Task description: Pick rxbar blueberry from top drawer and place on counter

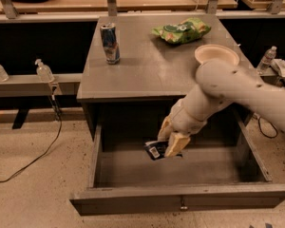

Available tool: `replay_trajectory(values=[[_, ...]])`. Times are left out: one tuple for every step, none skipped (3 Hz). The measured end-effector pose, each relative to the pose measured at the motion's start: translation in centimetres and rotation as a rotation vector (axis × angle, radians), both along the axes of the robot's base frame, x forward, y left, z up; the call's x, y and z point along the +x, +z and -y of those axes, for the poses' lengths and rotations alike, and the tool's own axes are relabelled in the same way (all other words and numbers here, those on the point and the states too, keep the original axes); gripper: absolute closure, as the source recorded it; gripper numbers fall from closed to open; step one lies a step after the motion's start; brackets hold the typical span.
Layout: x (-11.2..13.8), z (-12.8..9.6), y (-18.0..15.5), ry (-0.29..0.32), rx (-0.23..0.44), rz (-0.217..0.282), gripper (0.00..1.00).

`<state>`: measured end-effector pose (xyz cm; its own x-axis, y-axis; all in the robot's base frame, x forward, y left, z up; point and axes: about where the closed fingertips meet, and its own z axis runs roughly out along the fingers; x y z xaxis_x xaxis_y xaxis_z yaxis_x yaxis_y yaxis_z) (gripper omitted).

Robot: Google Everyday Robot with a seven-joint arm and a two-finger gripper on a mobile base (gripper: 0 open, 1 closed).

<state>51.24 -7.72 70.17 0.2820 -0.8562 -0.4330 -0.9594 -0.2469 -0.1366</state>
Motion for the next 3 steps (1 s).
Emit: replay_trajectory(values=[[-0.6,1.1,8.0,0.042,0.157,0.085,1.00],[-1.4,1.5,14.2,0.093,0.245,0.159,1.00],[-0.5,0.7,18.3,0.086,0.246,0.219,1.00]])
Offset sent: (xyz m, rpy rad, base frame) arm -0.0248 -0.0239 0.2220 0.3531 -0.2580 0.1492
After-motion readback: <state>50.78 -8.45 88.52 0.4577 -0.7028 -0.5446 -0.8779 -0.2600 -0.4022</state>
